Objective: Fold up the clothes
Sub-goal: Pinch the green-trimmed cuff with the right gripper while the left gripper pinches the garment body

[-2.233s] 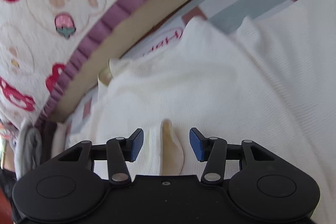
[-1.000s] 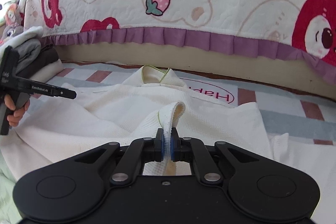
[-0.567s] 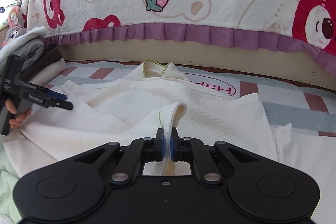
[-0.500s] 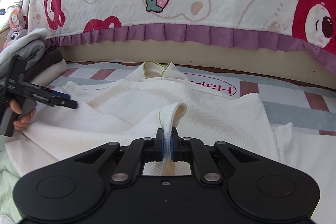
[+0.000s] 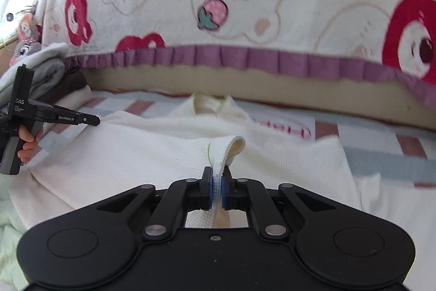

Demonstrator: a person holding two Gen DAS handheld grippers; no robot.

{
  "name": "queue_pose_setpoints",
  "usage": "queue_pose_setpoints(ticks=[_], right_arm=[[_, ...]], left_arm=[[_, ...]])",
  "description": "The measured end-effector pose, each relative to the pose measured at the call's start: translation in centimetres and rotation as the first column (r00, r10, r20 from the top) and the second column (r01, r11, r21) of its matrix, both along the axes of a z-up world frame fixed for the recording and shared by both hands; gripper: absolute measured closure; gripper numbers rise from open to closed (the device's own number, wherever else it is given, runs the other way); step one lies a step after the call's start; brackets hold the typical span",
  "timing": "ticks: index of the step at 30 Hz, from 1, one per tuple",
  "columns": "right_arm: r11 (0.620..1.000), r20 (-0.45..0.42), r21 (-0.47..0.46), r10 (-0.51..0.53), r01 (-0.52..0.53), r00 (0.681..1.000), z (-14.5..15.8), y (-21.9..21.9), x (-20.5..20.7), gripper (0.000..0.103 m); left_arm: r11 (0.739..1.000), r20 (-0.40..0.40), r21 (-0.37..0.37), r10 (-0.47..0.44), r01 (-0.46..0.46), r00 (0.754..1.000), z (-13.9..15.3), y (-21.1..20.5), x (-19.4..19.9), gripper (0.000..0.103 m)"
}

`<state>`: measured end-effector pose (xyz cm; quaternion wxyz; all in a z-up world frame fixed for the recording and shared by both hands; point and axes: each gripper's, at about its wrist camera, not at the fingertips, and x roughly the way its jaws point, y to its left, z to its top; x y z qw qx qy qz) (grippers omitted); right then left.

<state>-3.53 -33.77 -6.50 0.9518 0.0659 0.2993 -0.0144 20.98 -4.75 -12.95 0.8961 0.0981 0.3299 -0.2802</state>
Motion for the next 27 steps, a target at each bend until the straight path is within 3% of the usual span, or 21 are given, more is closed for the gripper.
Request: queue_pose_setpoints(ticks=[3, 6, 9, 13, 16, 17, 19, 22, 24, 27], right_arm=[[0.998, -0.011, -0.058, 0.031, -0.032, 0.999, 0.5, 0.3, 1.9, 0.095], [0.992, -0.087, -0.123, 0.010, -0.021, 0.996, -0.7, -0.1, 3.9, 0.095], [0.996, -0.149, -0.077, -0.044, 0.033, 0.988, -2.4, -1.6, 4.4, 0.096], [0.998, -0.170, -0.051, -0.037, 0.029, 0.985, -3.5, -1.7, 4.0, 0.096], [0.998, -0.168, -0.054, -0.020, 0.011, 0.986, -3.6, -1.5, 4.2, 0.095], [0.999, -0.165, -0.046, -0.021, 0.013, 0.986, -3.6, -1.5, 4.3, 0.095], [0.999, -0.155, -0.045, -0.018, 0.011, 0.988, -3.4, -1.5, 4.3, 0.095], [0.999, -0.112, -0.047, -0.005, 0.000, 0.994, -2.7, -1.3, 3.8, 0.095], [0.999, -0.076, -0.037, 0.000, -0.003, 0.997, -2.3, -1.3, 3.4, 0.095], [0.999, -0.074, -0.048, 0.004, -0.008, 0.997, -2.3, -1.1, 3.6, 0.095]], left_arm=[[0.999, 0.033, 0.039, -0.006, 0.005, 0.999, 0.0, -0.3, -0.1, 0.101], [0.999, -0.071, -0.013, 0.039, -0.040, 0.997, -0.4, 1.1, 1.4, 0.095], [0.990, -0.109, -0.047, 0.128, -0.134, 0.986, -0.2, 3.6, 3.2, 0.089], [0.988, -0.154, -0.088, 0.112, -0.127, 0.982, -0.1, 4.8, 5.6, 0.063], [0.997, -0.185, -0.060, 0.040, -0.052, 0.982, -1.2, 3.4, 6.4, 0.056], [0.998, -0.172, -0.039, 0.040, -0.047, 0.984, -1.5, 3.1, 6.4, 0.059], [0.999, -0.127, -0.008, 0.051, -0.052, 0.991, -1.5, 3.0, 6.1, 0.102], [0.997, -0.058, 0.027, 0.079, -0.078, 0.995, -1.2, 3.3, 5.7, 0.103], [0.993, -0.058, -0.015, 0.116, -0.117, 0.992, -0.1, 5.1, 6.0, 0.103], [0.982, -0.122, -0.099, 0.150, -0.163, 0.981, -0.4, 7.2, 7.2, 0.103]])
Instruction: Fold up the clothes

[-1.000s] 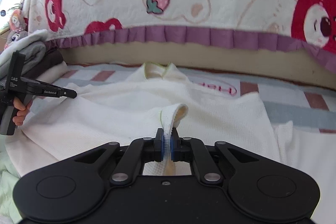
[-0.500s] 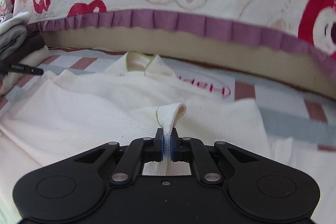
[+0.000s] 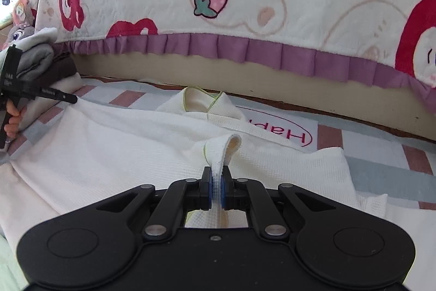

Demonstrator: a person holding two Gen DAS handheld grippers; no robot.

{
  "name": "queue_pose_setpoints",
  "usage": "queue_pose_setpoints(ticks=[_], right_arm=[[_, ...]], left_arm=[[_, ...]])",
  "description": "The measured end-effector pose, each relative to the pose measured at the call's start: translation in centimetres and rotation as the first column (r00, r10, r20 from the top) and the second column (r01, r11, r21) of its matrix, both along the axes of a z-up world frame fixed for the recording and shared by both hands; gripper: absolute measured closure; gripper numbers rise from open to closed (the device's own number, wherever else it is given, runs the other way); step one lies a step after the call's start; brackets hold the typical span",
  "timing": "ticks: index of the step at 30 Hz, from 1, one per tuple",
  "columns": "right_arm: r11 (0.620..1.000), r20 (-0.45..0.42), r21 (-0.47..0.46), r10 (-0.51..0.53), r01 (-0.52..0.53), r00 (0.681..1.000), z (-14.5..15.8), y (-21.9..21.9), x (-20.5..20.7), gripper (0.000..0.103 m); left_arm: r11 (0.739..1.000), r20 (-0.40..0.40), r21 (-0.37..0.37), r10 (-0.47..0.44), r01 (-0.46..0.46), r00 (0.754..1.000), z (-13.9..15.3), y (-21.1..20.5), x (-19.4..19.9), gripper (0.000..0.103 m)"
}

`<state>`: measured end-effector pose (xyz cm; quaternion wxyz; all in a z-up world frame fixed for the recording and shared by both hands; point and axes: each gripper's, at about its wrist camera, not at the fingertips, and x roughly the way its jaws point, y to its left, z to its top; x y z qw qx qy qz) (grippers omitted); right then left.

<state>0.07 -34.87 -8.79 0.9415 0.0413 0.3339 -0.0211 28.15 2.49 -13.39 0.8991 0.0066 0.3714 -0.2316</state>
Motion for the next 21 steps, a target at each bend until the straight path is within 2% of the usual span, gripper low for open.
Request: queue_pose_setpoints(ticks=[3, 4, 6, 8, 10, 12, 13, 15, 16, 18, 21], right_arm=[[1.000, -0.034, -0.022, -0.015, 0.014, 0.999, -0.6, 0.2, 0.8, 0.096], [0.999, -0.045, -0.031, -0.024, 0.022, 0.999, -0.8, 0.2, 1.0, 0.096], [0.999, -0.047, -0.029, -0.042, 0.040, 0.998, -1.0, 0.1, 1.2, 0.096], [0.999, -0.033, -0.020, -0.046, 0.046, 0.998, -0.9, 0.0, 1.1, 0.096], [0.999, -0.023, -0.036, -0.033, 0.033, 0.999, -0.7, 0.1, 1.2, 0.096], [0.998, 0.003, -0.052, -0.025, 0.025, 1.000, 0.2, 0.4, 1.2, 0.096], [0.999, 0.036, -0.043, -0.026, 0.028, 0.999, 1.0, 0.4, 1.0, 0.096], [0.999, 0.090, -0.024, -0.033, 0.035, 0.995, 2.4, 0.4, 0.7, 0.096], [0.999, 0.076, -0.031, -0.038, 0.041, 0.996, 2.3, 0.2, 0.9, 0.096], [0.998, 0.048, -0.044, -0.050, 0.052, 0.998, 2.0, -0.2, 1.4, 0.096], [0.995, -0.038, -0.010, -0.095, 0.094, 0.995, 0.5, -1.5, 2.4, 0.097]], left_arm=[[1.000, -0.017, -0.016, 0.027, -0.027, 0.999, -1.2, 0.2, 0.5, 0.101], [0.999, -0.013, 0.000, 0.049, -0.049, 0.999, -1.3, 0.2, 0.4, 0.101], [0.999, 0.014, -0.013, 0.033, -0.032, 0.999, -0.2, 0.5, -0.4, 0.100], [0.999, 0.037, -0.048, -0.013, 0.015, 0.999, 1.0, 0.7, -1.4, 0.090], [0.993, 0.019, -0.080, -0.091, 0.092, 0.996, 1.4, 0.4, -2.7, 0.066], [0.984, -0.023, -0.064, -0.166, 0.164, 0.986, 1.3, -0.6, -4.0, 0.063], [0.981, -0.043, -0.048, -0.188, 0.186, 0.981, 1.0, -1.0, -4.7, 0.064], [0.985, -0.093, 0.047, -0.161, 0.166, 0.983, -0.5, -1.8, -5.5, 0.068], [0.983, -0.093, 0.091, -0.149, 0.158, 0.984, -0.9, -2.1, -5.7, 0.076], [0.975, -0.052, 0.161, -0.146, 0.153, 0.988, -1.3, -2.5, -6.0, 0.083], [0.958, 0.004, 0.277, -0.079, 0.075, 0.997, -1.4, -2.9, -6.2, 0.084]])
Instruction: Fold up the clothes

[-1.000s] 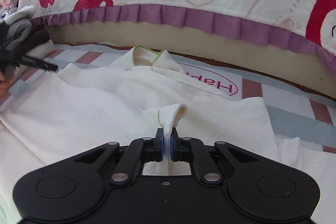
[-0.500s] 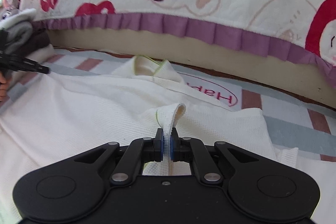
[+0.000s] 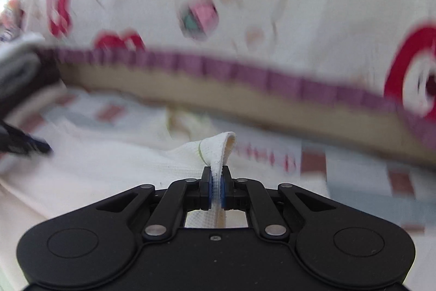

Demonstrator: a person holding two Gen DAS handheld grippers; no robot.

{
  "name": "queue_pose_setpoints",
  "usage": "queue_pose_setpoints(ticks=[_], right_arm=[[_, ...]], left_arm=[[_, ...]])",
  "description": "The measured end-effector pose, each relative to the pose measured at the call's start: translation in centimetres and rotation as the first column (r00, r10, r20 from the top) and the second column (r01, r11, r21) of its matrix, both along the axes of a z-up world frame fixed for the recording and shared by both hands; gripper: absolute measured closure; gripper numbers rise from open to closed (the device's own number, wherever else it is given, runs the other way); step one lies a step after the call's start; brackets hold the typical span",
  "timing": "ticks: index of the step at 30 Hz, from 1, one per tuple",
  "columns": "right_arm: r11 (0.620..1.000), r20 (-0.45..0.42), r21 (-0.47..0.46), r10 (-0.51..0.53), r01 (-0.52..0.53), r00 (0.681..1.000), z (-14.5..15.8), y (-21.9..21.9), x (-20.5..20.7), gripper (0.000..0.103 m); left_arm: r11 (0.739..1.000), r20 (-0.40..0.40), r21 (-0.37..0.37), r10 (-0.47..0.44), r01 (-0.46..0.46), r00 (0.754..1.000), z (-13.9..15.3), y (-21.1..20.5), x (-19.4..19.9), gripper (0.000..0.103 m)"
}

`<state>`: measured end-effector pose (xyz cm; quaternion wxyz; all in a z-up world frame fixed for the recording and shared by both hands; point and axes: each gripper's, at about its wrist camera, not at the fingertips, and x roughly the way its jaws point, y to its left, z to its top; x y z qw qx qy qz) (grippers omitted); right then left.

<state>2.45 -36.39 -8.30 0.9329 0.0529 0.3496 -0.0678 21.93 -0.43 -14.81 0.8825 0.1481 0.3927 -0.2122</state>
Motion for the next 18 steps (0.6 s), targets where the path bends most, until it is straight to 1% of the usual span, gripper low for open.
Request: queue_pose_setpoints(ticks=[1, 3, 5, 7, 8, 9, 11, 12, 13, 14, 15, 16, 17, 18], right_arm=[[0.999, -0.034, 0.035, -0.026, 0.027, 0.999, -0.8, -0.6, 0.3, 0.097], [0.993, -0.075, 0.087, -0.076, 0.083, 0.994, -1.9, -1.5, 0.4, 0.097], [0.988, -0.120, 0.081, -0.122, 0.132, 0.985, -2.7, -2.1, 0.5, 0.097], [0.975, -0.154, 0.099, -0.182, 0.199, 0.971, -3.2, -3.1, 0.1, 0.098], [0.966, -0.170, 0.093, -0.223, 0.241, 0.960, -3.3, -3.6, -0.1, 0.098], [0.958, -0.172, 0.081, -0.257, 0.274, 0.951, -3.1, -3.9, -0.5, 0.097], [0.946, -0.147, 0.091, -0.297, 0.312, 0.944, -2.5, -4.5, -1.7, 0.095], [0.942, -0.127, 0.108, -0.303, 0.317, 0.944, -2.0, -4.6, -2.3, 0.088], [0.944, -0.096, 0.136, -0.288, 0.299, 0.953, -1.4, -4.3, -2.8, 0.087], [0.952, -0.067, 0.155, -0.258, 0.265, 0.964, -1.0, -3.9, -2.9, 0.086], [0.961, -0.046, 0.165, -0.217, 0.222, 0.975, -0.7, -3.3, -2.6, 0.081], [0.968, -0.024, 0.174, -0.177, 0.178, 0.984, -0.5, -2.7, -2.3, 0.073], [0.973, -0.015, 0.184, -0.140, 0.140, 0.990, -0.4, -2.1, -1.8, 0.071], [0.975, -0.018, 0.196, -0.108, 0.109, 0.994, -0.4, -1.4, -1.1, 0.071]], left_arm=[[1.000, 0.012, 0.007, -0.003, 0.003, 1.000, -0.1, 0.1, -0.1, 0.084], [1.000, -0.007, -0.016, 0.009, -0.010, 1.000, 0.0, 0.7, 0.0, 0.084], [0.999, -0.027, -0.028, 0.022, -0.023, 0.999, 0.3, 1.1, 0.2, 0.084], [0.999, -0.029, -0.021, 0.026, -0.027, 0.999, 0.4, 1.3, 0.3, 0.083], [1.000, -0.026, -0.013, 0.026, -0.027, 0.999, 0.5, 1.3, 0.3, 0.083], [1.000, -0.020, 0.003, 0.026, -0.026, 0.999, 0.6, 1.2, 0.1, 0.083], [1.000, -0.008, -0.009, 0.021, -0.021, 1.000, 1.5, 1.2, -0.7, 0.083], [1.000, -0.002, -0.021, 0.018, -0.018, 1.000, 2.0, 1.2, -1.2, 0.084], [0.998, 0.014, -0.067, -0.004, 0.005, 1.000, 3.0, 1.2, -2.1, 0.084], [0.990, 0.034, -0.129, -0.045, 0.049, 0.998, 4.3, 0.8, -3.2, 0.084], [0.979, 0.049, -0.181, -0.089, 0.096, 0.995, 5.5, 0.1, -4.3, 0.084], [0.965, 0.051, -0.220, -0.133, 0.141, 0.990, 6.3, -0.8, -5.3, 0.084], [0.954, 0.026, -0.241, -0.177, 0.179, 0.984, 6.5, -1.9, -6.0, 0.084], [0.945, -0.021, -0.257, -0.216, 0.204, 0.976, 6.2, -3.0, -6.6, 0.081]])
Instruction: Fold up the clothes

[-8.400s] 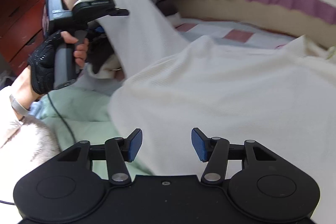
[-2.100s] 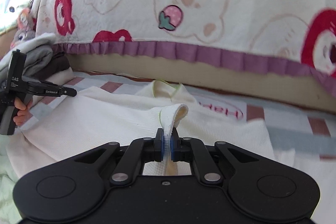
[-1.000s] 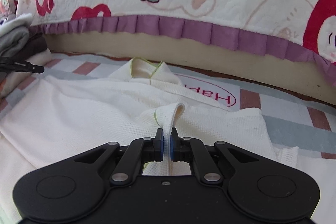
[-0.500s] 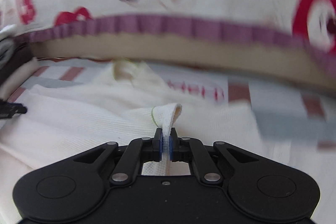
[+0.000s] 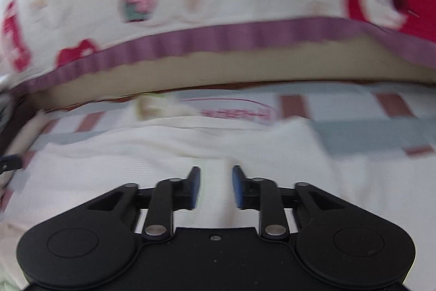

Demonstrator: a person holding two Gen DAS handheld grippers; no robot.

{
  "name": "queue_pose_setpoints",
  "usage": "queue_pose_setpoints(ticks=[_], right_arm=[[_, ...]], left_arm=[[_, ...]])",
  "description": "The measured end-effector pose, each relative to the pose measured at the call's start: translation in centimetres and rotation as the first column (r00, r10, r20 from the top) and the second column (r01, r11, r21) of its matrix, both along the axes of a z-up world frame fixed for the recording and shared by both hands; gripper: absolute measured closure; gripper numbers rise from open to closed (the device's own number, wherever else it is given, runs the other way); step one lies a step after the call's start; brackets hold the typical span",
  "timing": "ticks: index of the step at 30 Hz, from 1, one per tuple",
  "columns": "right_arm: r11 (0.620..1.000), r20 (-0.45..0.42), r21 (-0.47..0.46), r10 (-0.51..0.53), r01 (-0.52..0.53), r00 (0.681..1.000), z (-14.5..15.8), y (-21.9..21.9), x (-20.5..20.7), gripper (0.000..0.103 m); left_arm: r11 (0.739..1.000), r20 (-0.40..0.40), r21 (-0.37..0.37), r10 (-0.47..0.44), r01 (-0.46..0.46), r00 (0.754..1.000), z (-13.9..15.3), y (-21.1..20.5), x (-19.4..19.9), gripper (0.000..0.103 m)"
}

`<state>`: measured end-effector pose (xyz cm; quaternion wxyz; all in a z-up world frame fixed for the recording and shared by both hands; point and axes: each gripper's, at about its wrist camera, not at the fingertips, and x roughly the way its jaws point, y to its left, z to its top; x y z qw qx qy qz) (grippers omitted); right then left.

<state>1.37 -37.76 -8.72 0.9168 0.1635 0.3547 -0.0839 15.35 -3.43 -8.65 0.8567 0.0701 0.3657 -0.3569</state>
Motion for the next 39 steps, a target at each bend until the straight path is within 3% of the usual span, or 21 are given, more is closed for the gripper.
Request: queue_pose_setpoints(ticks=[3, 5, 7, 12, 14, 17, 19, 20, 22, 24, 27, 30, 32, 37, 39], right_arm=[[0.997, -0.028, 0.020, 0.079, -0.078, 0.996, -0.5, 2.5, 1.1, 0.065], [0.994, -0.075, -0.013, 0.107, -0.108, 0.991, -1.2, 4.1, 1.0, 0.064], [0.993, -0.133, -0.031, 0.106, -0.111, 0.985, -2.5, 4.6, 0.0, 0.064], [0.993, -0.113, 0.001, 0.114, -0.115, 0.987, -2.6, 2.1, -3.3, 0.065], [0.999, -0.101, 0.011, 0.046, -0.045, 0.994, -1.6, -0.4, -5.0, 0.061], [0.986, -0.050, 0.025, -0.165, 0.166, 0.985, -0.4, -6.0, -9.5, 0.055], [0.943, -0.043, 0.034, -0.331, 0.332, 0.943, -0.3, -10.4, -12.9, 0.054], [0.905, -0.041, 0.046, -0.421, 0.423, 0.906, -0.4, -12.8, -14.8, 0.054], [0.796, -0.013, 0.155, -0.591, 0.585, 0.807, -0.8, -17.4, -19.2, 0.053], [0.680, 0.022, 0.301, -0.706, 0.668, 0.708, -1.5, -21.1, -23.4, 0.052], [0.616, 0.064, 0.482, -0.734, 0.623, 0.676, -3.3, -24.4, -27.6, 0.043], [0.553, 0.053, 0.511, -0.784, 0.658, 0.618, -4.4, -25.6, -30.0, 0.043], [0.537, 0.057, 0.499, -0.804, 0.680, 0.592, -4.8, -26.5, -31.1, 0.043], [0.519, 0.009, 0.395, -0.827, 0.758, 0.561, -5.3, -30.6, -30.7, 0.043], [0.477, -0.005, 0.373, -0.857, 0.796, 0.516, -5.9, -32.7, -30.7, 0.043]], left_arm=[[0.996, -0.109, 0.080, -0.026, 0.035, 0.994, -2.9, -2.2, -1.6, 0.081], [0.981, -0.107, 0.188, -0.023, 0.043, 0.994, -4.6, -2.7, -2.6, 0.081], [0.973, -0.100, 0.227, -0.025, 0.047, 0.995, -5.1, -2.7, -3.5, 0.082], [0.975, -0.092, 0.205, -0.072, 0.090, 0.993, -4.5, -3.7, -5.2, 0.079], [0.972, -0.043, 0.184, -0.139, 0.144, 0.989, -4.1, -4.8, -6.7, 0.079], [0.966, -0.016, 0.101, -0.235, 0.236, 0.972, -3.0, -6.3, -8.3, 0.076], [0.963, -0.066, 0.042, -0.263, 0.265, 0.963, -2.2, -8.0, -8.8, 0.075], [0.960, -0.092, 0.012, -0.277, 0.279, 0.956, -1.8, -9.0, -9.2, 0.075], [0.950, -0.127, -0.031, -0.311, 0.309, 0.942, -1.1, -11.2, -10.0, 0.073], [0.937, -0.122, -0.023, -0.349, 0.349, 0.929, -0.9, -14.3, -11.1, 0.073], [0.926, -0.151, -0.009, -0.375, 0.378, 0.915, -0.9, -19.0, -12.6, 0.073], [0.926, -0.202, 0.014, -0.368, 0.378, 0.908, -1.5, -23.0, -13.8, 0.073], [0.926, -0.233, 0.025, -0.361, 0.376, 0.903, -2.1, -25.2, -14.5, 0.073], [0.918, -0.250, 0.065, -0.364, 0.390, 0.897, -4.0, -28.0, -15.1, 0.071], [0.922, -0.263, 0.069, -0.352, 0.381, 0.898, -4.5, -28.0, -14.7, 0.071]])
